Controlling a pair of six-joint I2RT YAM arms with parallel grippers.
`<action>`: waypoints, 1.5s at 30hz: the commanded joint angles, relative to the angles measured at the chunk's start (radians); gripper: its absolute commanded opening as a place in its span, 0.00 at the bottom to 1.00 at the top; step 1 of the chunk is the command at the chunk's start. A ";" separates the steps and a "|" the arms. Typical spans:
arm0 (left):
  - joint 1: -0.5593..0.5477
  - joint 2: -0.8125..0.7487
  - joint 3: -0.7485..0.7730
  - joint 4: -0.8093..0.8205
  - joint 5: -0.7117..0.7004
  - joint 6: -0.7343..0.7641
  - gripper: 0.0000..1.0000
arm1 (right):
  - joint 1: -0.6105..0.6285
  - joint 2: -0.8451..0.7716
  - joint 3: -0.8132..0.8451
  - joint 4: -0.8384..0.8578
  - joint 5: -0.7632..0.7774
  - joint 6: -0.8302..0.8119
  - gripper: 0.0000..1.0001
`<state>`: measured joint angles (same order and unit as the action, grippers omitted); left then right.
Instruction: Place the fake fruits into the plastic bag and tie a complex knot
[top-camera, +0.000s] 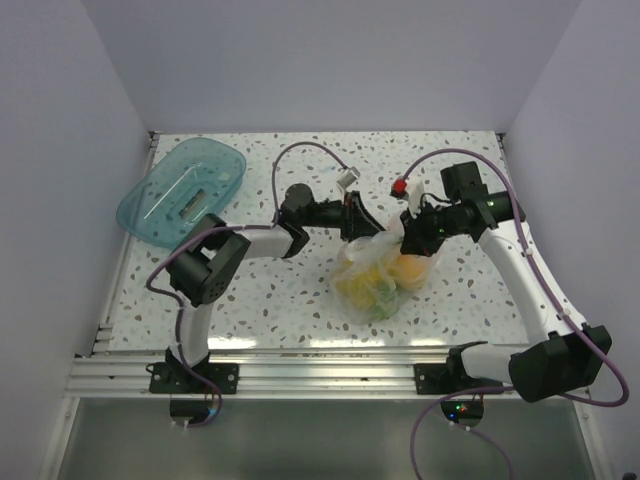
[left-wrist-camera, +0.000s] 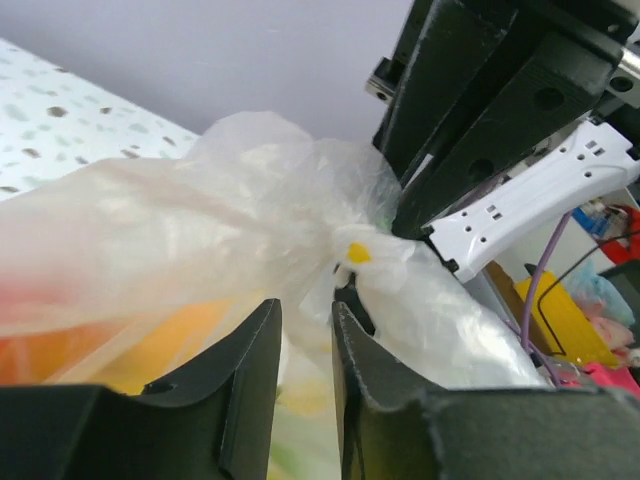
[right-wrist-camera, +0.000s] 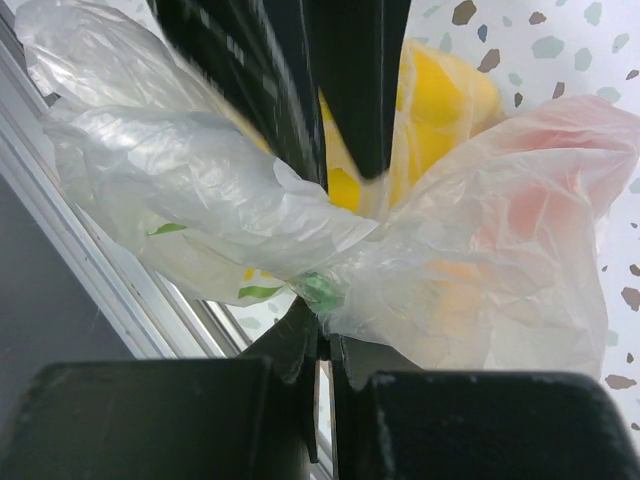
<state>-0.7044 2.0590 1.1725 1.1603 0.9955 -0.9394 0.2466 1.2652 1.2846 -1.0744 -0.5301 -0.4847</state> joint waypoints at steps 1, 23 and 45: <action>0.088 -0.128 -0.043 -0.198 0.011 0.198 0.33 | 0.000 -0.007 0.045 -0.036 0.002 -0.040 0.00; 0.244 -0.551 -0.045 -1.211 0.158 0.791 0.55 | -0.001 -0.024 -0.008 0.085 -0.091 0.012 0.00; 0.083 -0.484 -0.002 -1.122 0.052 0.691 0.43 | 0.002 -0.055 -0.024 0.082 -0.139 -0.003 0.00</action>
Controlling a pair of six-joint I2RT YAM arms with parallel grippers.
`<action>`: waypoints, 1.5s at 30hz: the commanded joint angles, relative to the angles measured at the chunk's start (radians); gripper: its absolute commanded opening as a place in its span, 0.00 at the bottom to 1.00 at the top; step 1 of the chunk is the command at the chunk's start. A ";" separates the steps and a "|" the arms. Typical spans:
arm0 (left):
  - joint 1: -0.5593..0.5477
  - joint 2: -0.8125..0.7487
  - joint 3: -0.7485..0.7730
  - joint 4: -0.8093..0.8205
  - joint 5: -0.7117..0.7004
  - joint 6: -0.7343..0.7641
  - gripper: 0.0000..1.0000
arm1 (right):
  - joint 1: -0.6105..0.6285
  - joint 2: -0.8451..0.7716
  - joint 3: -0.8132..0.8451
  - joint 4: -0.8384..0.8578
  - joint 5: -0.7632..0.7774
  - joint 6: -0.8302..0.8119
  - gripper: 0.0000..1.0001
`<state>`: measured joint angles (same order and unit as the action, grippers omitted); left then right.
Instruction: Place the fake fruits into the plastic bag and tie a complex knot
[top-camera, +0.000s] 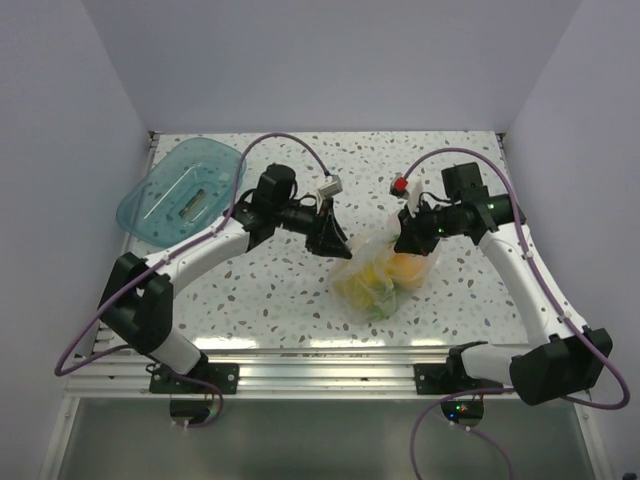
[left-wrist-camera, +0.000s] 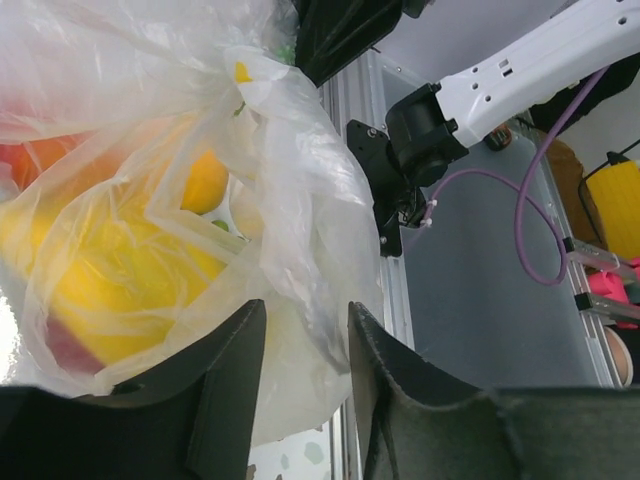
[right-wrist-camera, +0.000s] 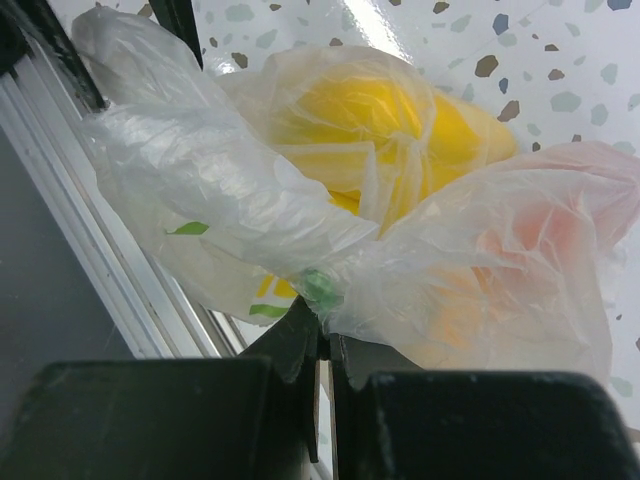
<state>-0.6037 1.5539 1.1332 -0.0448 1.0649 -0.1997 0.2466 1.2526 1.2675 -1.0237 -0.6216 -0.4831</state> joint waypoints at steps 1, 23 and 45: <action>-0.024 0.034 0.036 0.097 -0.035 -0.062 0.41 | 0.002 -0.042 -0.010 0.031 -0.052 -0.005 0.00; 0.174 -0.018 0.051 -0.228 -0.588 0.252 0.00 | -0.177 0.047 0.099 -0.309 -0.360 -0.164 0.00; 0.286 -0.060 -0.061 -0.216 -0.950 0.309 0.00 | -0.486 0.110 -0.032 -0.066 -0.026 -0.123 0.00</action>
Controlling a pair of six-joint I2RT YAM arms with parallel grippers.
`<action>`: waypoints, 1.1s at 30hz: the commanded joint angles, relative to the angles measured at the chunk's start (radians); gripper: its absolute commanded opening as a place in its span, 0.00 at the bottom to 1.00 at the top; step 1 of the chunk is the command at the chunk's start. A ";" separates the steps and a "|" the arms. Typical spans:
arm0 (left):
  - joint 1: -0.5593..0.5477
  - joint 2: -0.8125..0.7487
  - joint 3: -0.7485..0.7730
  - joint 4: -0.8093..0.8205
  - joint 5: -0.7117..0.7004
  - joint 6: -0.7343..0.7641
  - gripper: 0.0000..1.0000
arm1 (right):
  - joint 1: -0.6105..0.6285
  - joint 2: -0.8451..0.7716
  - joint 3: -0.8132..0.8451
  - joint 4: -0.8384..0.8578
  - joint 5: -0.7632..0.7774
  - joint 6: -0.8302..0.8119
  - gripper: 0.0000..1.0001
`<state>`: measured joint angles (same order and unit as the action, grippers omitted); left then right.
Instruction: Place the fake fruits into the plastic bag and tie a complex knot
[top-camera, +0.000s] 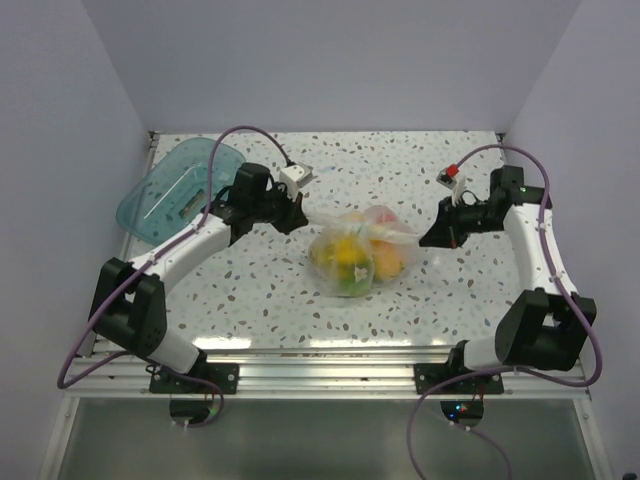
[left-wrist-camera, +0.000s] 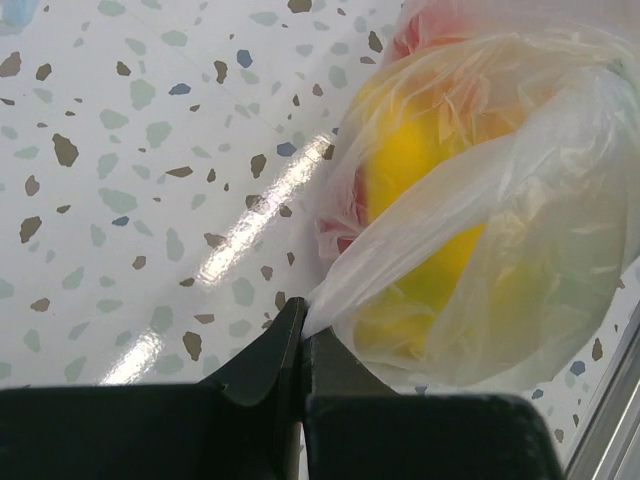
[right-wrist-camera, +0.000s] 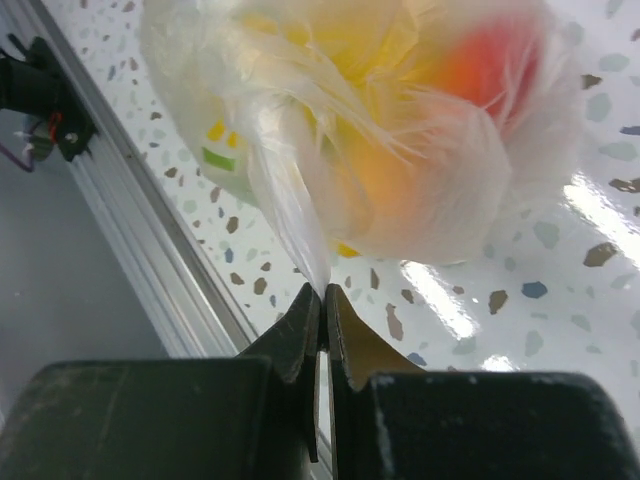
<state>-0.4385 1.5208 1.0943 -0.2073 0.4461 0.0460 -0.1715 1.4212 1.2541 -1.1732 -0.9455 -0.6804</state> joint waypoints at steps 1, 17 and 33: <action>0.124 -0.022 -0.022 -0.056 -0.339 0.060 0.00 | -0.069 -0.056 -0.031 0.130 0.324 0.090 0.00; 0.191 -0.028 -0.134 0.005 -0.443 0.106 0.00 | -0.072 -0.062 -0.217 0.426 0.683 0.090 0.00; 0.224 -0.086 -0.114 -0.013 -0.307 0.150 0.00 | -0.089 -0.100 -0.156 0.440 0.712 0.079 0.00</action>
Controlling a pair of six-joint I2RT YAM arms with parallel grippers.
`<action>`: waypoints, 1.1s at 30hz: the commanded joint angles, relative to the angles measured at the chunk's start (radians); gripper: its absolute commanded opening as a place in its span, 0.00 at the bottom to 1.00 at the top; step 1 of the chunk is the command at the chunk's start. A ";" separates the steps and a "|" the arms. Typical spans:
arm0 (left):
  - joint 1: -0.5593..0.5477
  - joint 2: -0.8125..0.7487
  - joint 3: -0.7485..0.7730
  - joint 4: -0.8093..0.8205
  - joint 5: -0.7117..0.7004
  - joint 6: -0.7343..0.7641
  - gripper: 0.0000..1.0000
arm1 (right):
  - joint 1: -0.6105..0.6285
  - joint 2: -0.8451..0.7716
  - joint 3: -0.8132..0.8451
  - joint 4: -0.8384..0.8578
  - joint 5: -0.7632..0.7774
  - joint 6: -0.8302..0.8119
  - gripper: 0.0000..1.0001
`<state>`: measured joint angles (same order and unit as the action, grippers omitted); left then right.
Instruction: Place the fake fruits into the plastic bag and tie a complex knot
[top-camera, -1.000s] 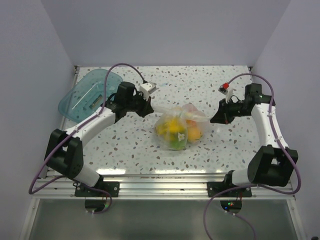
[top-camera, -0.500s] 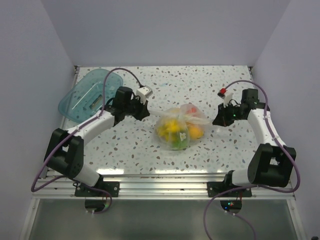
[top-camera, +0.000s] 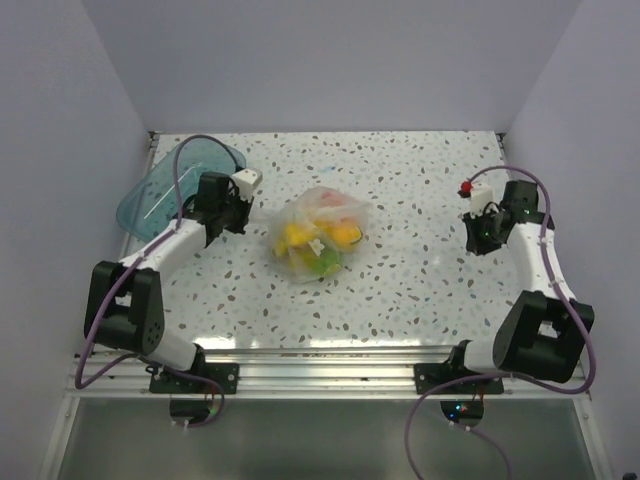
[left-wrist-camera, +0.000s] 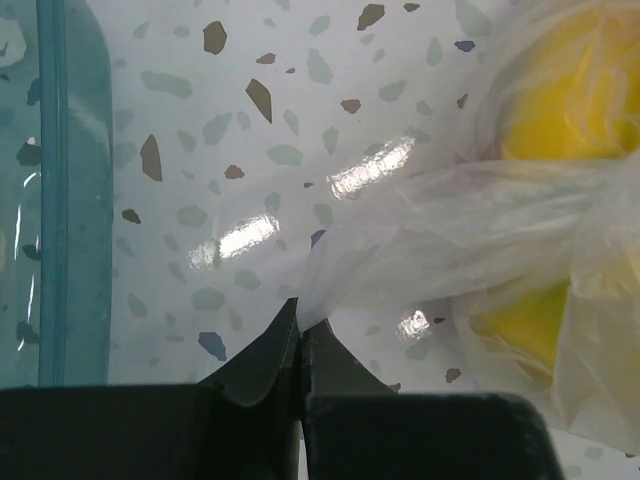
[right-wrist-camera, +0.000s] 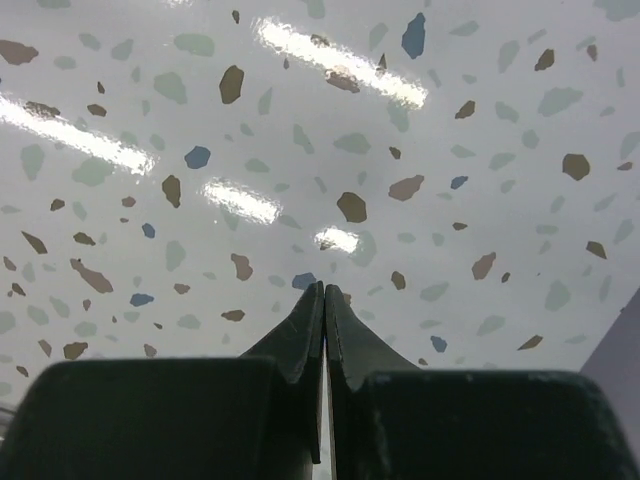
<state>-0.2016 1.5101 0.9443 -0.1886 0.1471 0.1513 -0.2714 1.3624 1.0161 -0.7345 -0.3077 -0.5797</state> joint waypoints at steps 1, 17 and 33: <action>-0.013 -0.082 0.045 -0.043 0.038 0.042 0.00 | 0.011 -0.043 0.100 -0.038 0.061 -0.019 0.00; -0.074 -0.097 0.077 -0.129 0.296 0.024 0.00 | 0.519 0.033 0.311 -0.160 -0.015 -0.123 0.95; -0.076 -0.039 0.120 -0.115 0.315 0.039 0.00 | 0.618 0.310 0.371 0.108 0.203 -0.171 0.33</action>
<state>-0.2710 1.4624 1.0222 -0.3233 0.4347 0.1692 0.3477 1.6882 1.3952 -0.7483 -0.1749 -0.7582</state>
